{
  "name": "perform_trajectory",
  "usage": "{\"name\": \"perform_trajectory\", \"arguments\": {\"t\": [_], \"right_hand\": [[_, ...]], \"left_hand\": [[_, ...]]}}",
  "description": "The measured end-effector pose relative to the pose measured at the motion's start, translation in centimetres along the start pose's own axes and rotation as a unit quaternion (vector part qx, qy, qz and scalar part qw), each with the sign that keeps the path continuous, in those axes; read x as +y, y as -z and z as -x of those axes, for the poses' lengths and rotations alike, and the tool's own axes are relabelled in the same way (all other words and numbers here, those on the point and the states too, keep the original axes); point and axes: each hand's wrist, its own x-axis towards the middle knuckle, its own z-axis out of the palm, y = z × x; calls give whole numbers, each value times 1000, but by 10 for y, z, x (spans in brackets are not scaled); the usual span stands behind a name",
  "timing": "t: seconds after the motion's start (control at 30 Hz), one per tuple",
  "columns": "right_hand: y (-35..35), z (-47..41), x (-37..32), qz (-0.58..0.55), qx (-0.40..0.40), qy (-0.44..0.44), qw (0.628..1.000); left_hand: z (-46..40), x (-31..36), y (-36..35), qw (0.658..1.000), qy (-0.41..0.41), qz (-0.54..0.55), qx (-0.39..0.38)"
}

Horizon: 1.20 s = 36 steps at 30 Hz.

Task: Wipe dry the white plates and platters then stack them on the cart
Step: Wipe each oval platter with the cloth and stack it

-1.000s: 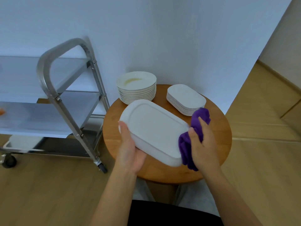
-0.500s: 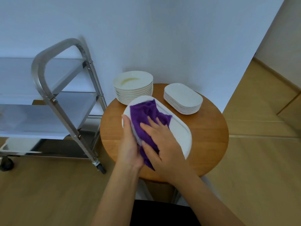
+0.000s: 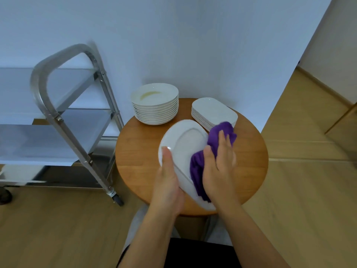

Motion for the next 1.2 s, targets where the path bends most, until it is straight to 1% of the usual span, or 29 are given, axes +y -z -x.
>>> {"name": "perform_trajectory", "arguments": {"t": [0.07, 0.1, 0.17, 0.2, 0.27, 0.33, 0.4, 0.43, 0.5, 0.53, 0.57, 0.6, 0.63, 0.67, 0.7, 0.73, 0.77, 0.83, 0.87, 0.93, 0.97, 1.0, 1.03, 1.07, 1.1, 1.13, 1.17, 1.2], "right_hand": [[-7, -2, -18, -25, -15, 43, 999], [-9, -2, -25, -17, -31, 56, 998], [-8, -1, -28, -21, -98, 72, 992], [-4, -3, -27, -48, -143, 65, 986], [3, -5, -23, -113, -223, 28, 968], [8, -5, -18, -138, -252, 2, 958], [7, -4, -16, -143, -234, -10, 962], [7, -3, -13, -155, -206, -9, 966], [8, -2, -7, -193, -119, 4, 974], [11, -3, -4, -216, -76, -2, 973], [15, -5, 0, -243, -42, -21, 969], [19, -7, 4, -272, -18, -54, 961], [23, -9, 7, -305, 0, -95, 948], [27, -12, 11, -340, 13, -137, 930], [30, -14, 13, -371, 24, -171, 913], [31, -16, 16, -389, 31, -193, 900], [32, -17, 17, -394, 35, -201, 896], [31, -18, 20, -374, 30, -186, 908], [30, -18, 22, -362, 26, -179, 914], [31, -19, 23, -361, 12, -190, 913], [32, -20, 23, -367, 3, -199, 909], [33, -22, 23, -371, -5, -202, 906], [34, -23, 23, -370, -8, -197, 908], [34, -24, 22, -360, -5, -177, 916], [34, -25, 19, -329, 8, -135, 934], [33, -25, 16, -267, 37, -67, 961], [32, -25, 13, -178, 76, 15, 981], [30, -25, 13, -81, 108, 92, 987]], "left_hand": [[7, -8, -6, 998, 6, -69, -7], [9, -10, -8, 997, 1, -78, -3], [11, -8, -7, 999, 5, -51, -8], [10, -4, -4, 999, 14, -34, -21], [9, 7, 1, 996, 46, -14, -79], [9, 14, 3, 988, 62, -9, -139], [9, 13, 6, 981, 75, 0, -177], [8, 12, 8, 978, 78, 1, -196], [6, 9, 9, 970, 74, -49, -226], [6, 10, 7, 968, 71, -94, -222], [5, 11, 5, 968, 68, -139, -197], [3, 10, 5, 970, 50, -179, -155], [2, 8, 7, 974, 4, -206, -96], [1, 4, 11, 973, -65, -219, -19], [0, 1, 18, 964, -128, -229, 54], [0, -2, 24, 950, -163, -245, 106], [-1, -4, 31, 942, -162, -265, 129], [-4, -6, 41, 940, -97, -304, 121], [-5, -7, 46, 930, -75, -342, 115], [-10, -4, 55, 883, -91, -445, 119], [-11, 0, 59, 866, -86, -480, 110], [-13, 3, 64, 869, -64, -484, 82], [-15, 3, 69, 890, -27, -452, 44], [-14, 4, 71, 921, 22, -389, 6], [-13, 4, 72, 943, 68, -326, -16], [-11, 4, 72, 957, 92, -273, -24], [-9, 1, 72, 965, 95, -245, -18], [-7, -2, 70, 970, 96, -225, -5]]}}
